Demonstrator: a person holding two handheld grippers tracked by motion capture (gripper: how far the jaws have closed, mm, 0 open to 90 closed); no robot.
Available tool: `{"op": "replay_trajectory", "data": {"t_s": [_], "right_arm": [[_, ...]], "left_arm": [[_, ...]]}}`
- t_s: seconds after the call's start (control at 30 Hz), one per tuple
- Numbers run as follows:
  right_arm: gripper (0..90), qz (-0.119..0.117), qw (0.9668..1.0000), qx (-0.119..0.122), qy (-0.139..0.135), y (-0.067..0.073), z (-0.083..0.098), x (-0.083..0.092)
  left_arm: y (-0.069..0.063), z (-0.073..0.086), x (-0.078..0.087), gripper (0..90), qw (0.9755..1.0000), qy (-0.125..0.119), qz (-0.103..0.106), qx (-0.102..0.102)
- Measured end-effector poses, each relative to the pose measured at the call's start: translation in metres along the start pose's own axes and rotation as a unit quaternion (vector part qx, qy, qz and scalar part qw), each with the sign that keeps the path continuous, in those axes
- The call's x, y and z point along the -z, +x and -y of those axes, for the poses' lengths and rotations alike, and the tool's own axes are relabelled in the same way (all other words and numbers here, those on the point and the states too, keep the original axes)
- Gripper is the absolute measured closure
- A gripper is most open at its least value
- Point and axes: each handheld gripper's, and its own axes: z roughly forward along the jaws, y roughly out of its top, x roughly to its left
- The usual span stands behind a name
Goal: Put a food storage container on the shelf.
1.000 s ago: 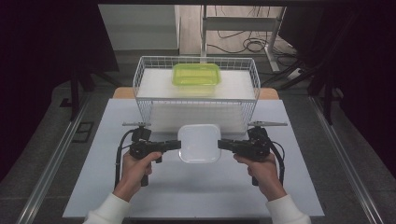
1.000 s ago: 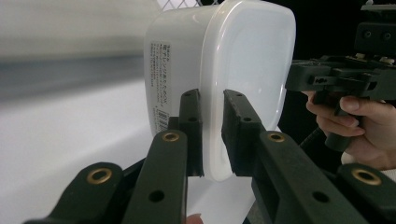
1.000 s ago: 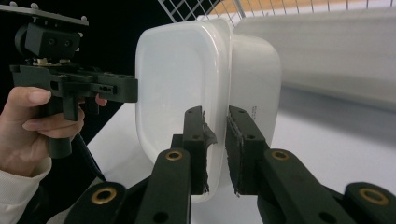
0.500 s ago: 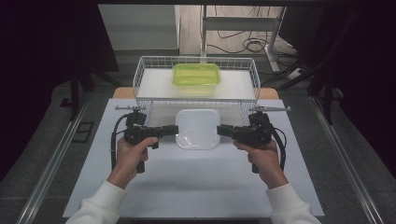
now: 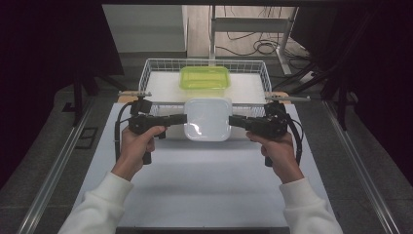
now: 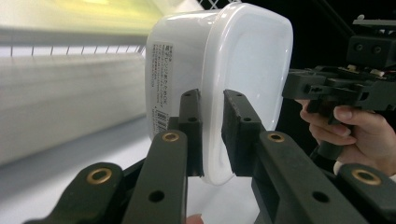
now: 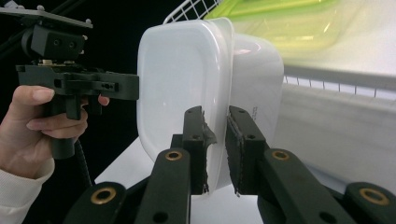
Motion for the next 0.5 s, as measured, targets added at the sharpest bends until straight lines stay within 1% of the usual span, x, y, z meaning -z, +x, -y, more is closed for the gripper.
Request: {"op": "replay_trajectory", "data": {"t_s": [0.07, 0.1, 0.13, 0.17, 0.2, 0.27, 0.3, 0.37, 0.4, 0.43, 0.47, 0.5], "right_arm": [[77.8, -0.001, 1.0000, 0.003, -0.002, -0.002, -0.010, -0.002], [77.8, -0.001, 1.0000, 0.003, -0.002, -0.002, -0.010, -0.002], [77.8, -0.002, 1.0000, 0.006, -0.004, -0.003, -0.017, -0.002], [77.8, -0.002, 1.0000, 0.006, -0.004, -0.003, -0.017, -0.002], [77.8, -0.001, 1.0000, 0.007, -0.006, -0.003, -0.023, -0.002], [77.7, 0.000, 0.9999, 0.008, -0.009, -0.003, -0.029, -0.002], [77.7, 0.000, 0.9999, 0.008, -0.009, -0.003, -0.029, -0.002], [77.8, 0.000, 0.9998, 0.013, -0.016, -0.003, -0.039, -0.002], [77.8, 0.000, 0.9998, 0.013, -0.016, -0.003, -0.039, -0.002], [77.8, 0.000, 0.9998, 0.014, -0.017, -0.003, -0.041, -0.001], [77.8, -0.003, 0.9997, 0.016, -0.018, -0.003, -0.049, -0.002], [77.8, -0.003, 0.9997, 0.016, -0.019, -0.003, -0.052, -0.002]], "left_arm": [[0.001, -0.006, 0.000, 78.3, 1.0000, -0.001, 0.001, -0.002], [0.001, -0.010, 0.000, 78.3, 1.0000, -0.002, 0.001, -0.003], [0.001, -0.015, -0.001, 78.3, 1.0000, -0.005, 0.001, -0.003], [0.001, -0.015, -0.001, 78.3, 1.0000, -0.005, 0.001, -0.003], [0.000, -0.023, -0.001, 78.3, 1.0000, -0.009, 0.000, -0.004], [0.000, -0.026, -0.001, 78.3, 0.9999, -0.011, -0.001, -0.005], [-0.001, -0.030, 0.000, 78.3, 0.9999, -0.013, -0.001, -0.009], [-0.003, -0.040, 0.001, 78.2, 0.9998, -0.016, -0.002, -0.011], [-0.003, -0.040, 0.001, 78.2, 0.9998, -0.016, -0.002, -0.011], [-0.004, -0.045, 0.001, 78.2, 0.9998, -0.016, -0.002, -0.014], [-0.005, -0.050, 0.002, 78.2, 0.9997, -0.018, -0.002, -0.015], [-0.005, -0.054, 0.003, 78.3, 0.9997, -0.021, -0.001, -0.015]]}}
